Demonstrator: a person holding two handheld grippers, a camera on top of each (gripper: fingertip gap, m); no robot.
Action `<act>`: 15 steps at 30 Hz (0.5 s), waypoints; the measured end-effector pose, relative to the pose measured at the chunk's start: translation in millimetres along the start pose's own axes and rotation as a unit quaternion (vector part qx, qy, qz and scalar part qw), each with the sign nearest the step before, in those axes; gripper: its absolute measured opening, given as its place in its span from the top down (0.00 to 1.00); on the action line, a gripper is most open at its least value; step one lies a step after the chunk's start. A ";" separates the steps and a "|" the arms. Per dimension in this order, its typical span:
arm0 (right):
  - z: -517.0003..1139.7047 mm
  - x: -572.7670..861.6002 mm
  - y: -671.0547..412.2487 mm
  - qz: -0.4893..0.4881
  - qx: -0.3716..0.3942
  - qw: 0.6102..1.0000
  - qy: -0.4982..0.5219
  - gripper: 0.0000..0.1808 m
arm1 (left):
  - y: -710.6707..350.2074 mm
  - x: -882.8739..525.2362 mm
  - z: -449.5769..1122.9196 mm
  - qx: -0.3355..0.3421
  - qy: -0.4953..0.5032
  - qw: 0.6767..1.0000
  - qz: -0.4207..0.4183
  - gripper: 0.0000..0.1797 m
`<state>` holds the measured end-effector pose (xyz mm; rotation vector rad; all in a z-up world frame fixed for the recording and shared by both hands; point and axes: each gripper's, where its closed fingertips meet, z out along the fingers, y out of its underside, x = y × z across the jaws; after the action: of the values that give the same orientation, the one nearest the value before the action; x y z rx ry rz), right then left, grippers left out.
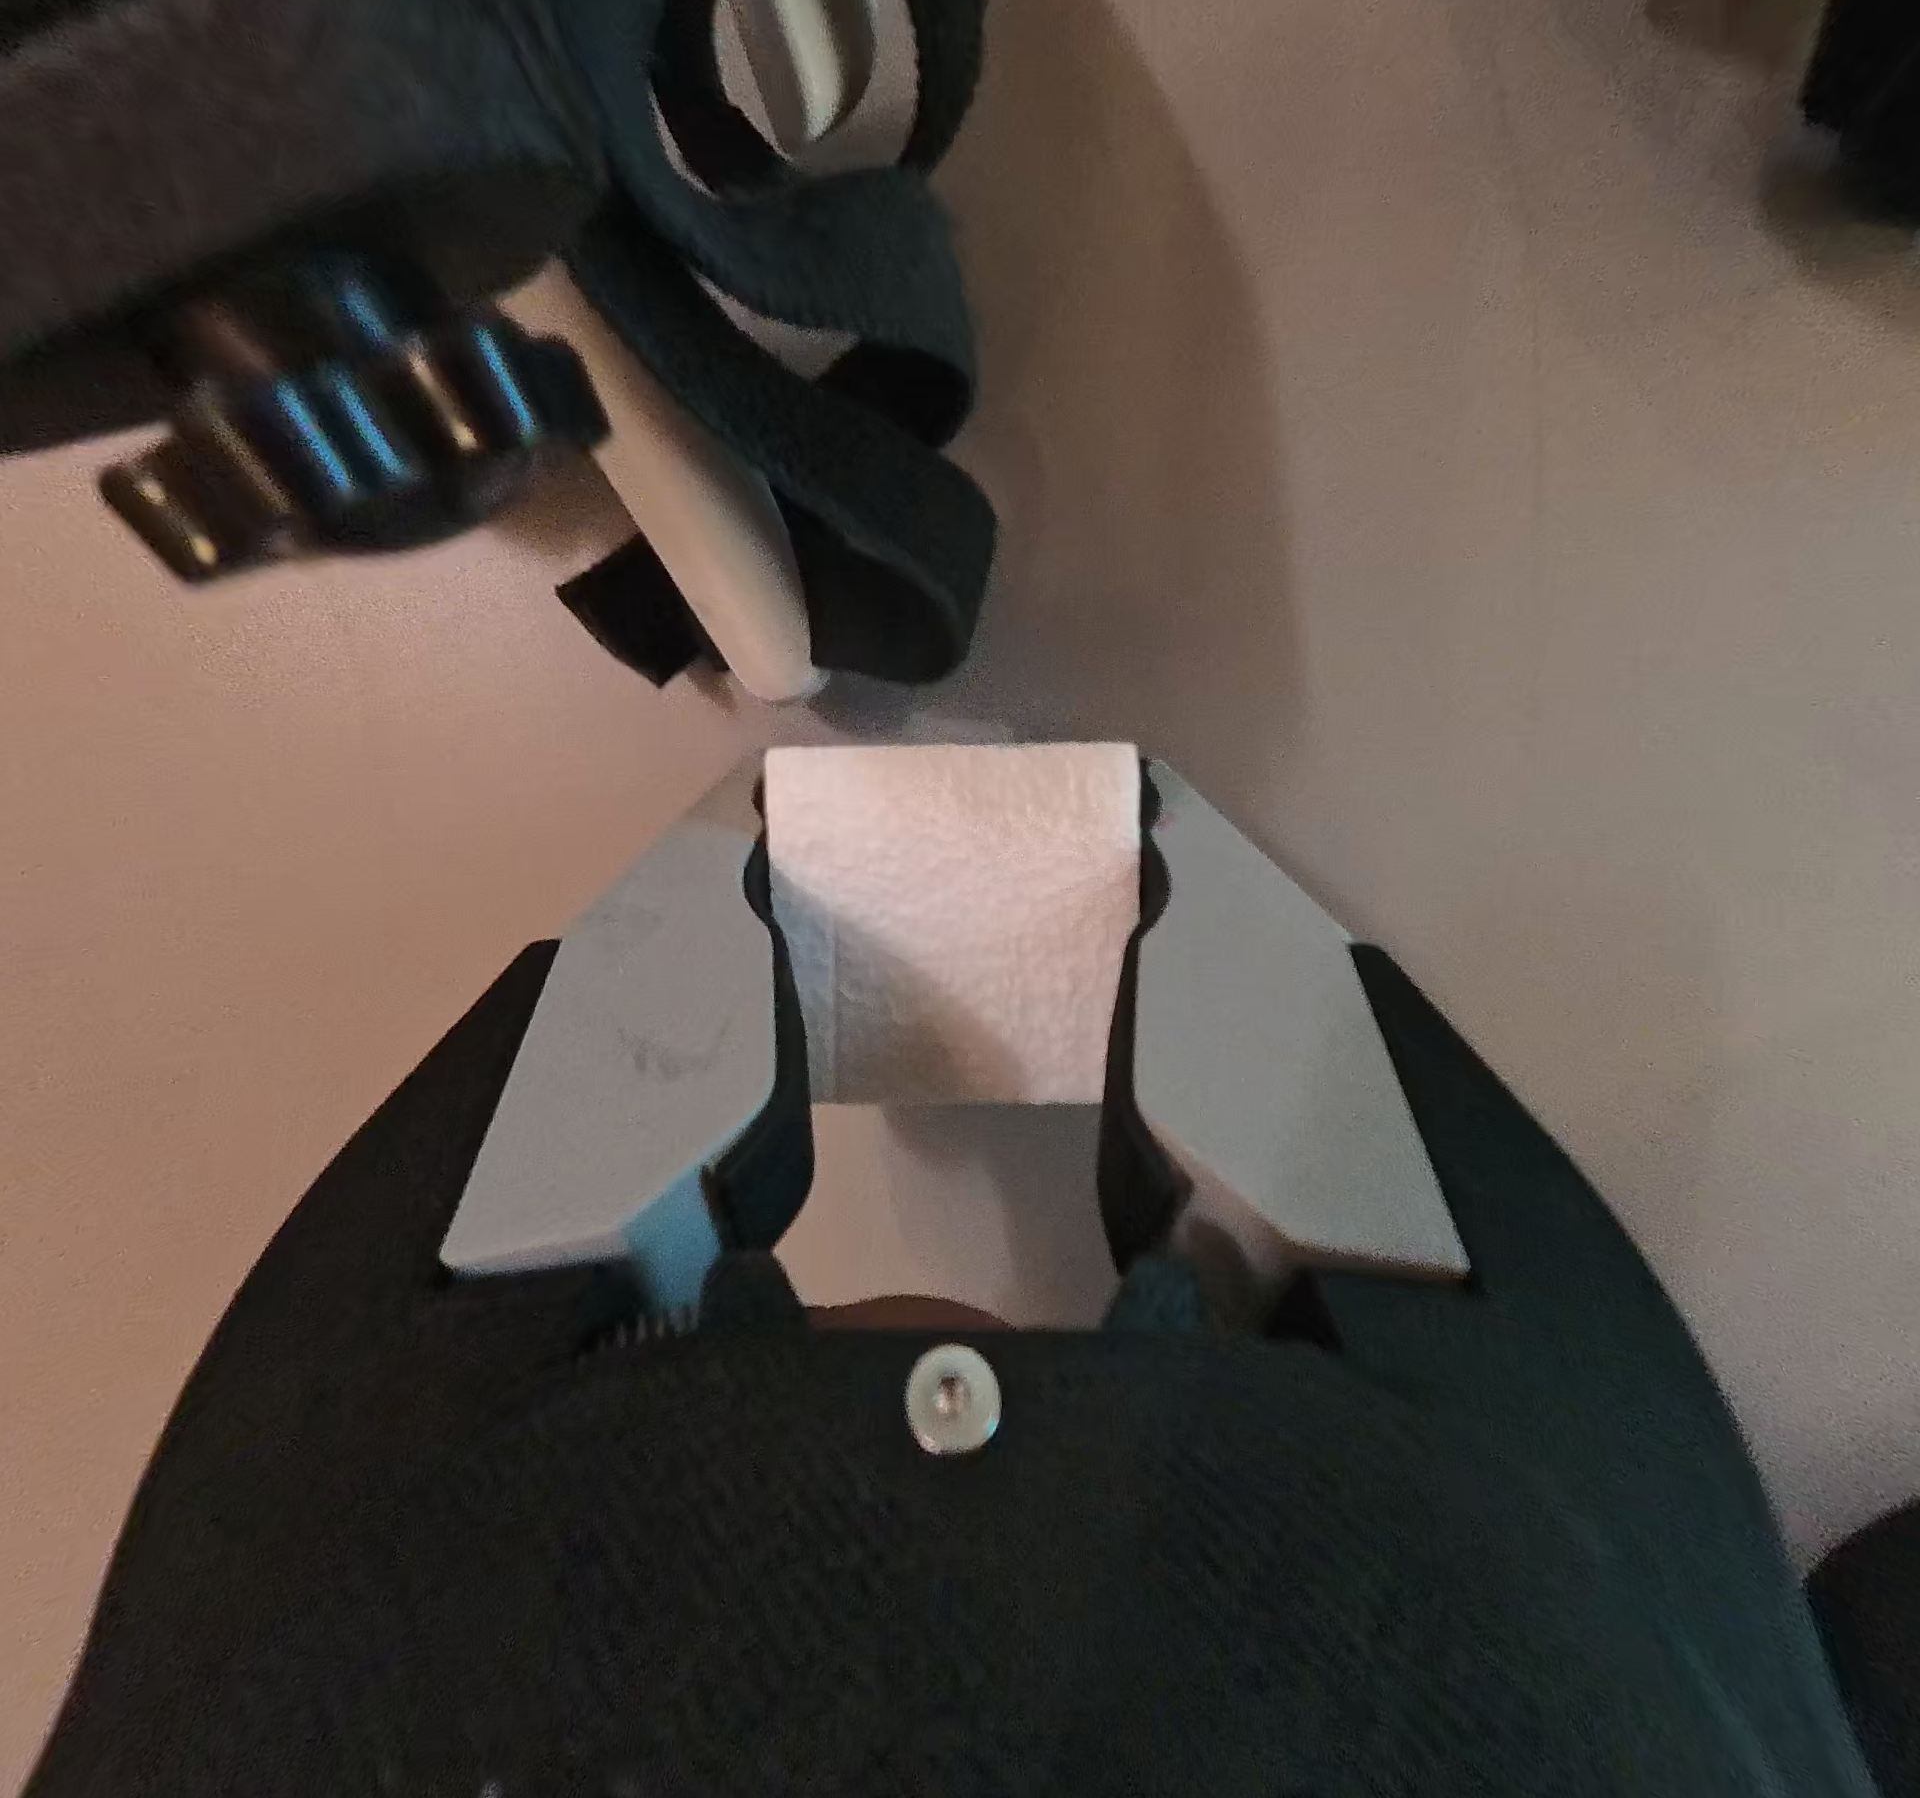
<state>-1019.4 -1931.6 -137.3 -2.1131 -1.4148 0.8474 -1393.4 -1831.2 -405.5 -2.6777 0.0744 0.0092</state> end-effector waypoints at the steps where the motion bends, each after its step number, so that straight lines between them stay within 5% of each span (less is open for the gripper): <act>1: 1.2 -0.5 -1.6 -0.003 0.000 1.000 -0.002 0.61 | 2.7 1.0 -2.9 -0.001 0.001 1.000 0.006 0.64; 8: 22.8 -12.9 -26.1 0.012 0.012 0.998 -0.056 0.61 | -23.4 32.7 -103.4 0.129 0.056 0.984 0.111 0.64; 12: 45.1 -39.5 -67.6 0.035 0.044 0.991 -0.120 0.60 | -44.4 87.3 -232.7 0.305 0.053 0.919 0.244 0.64; 15: 59.6 -75.8 -107.1 0.048 0.077 0.978 -0.189 0.59 | -32.1 113.0 -294.9 0.355 -0.014 0.881 0.312 0.64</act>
<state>-1152.3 -1960.6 -89.9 -1.9845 -1.3782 1.4116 -1280.5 -1939.9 -129.5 -1.8195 0.7722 0.1856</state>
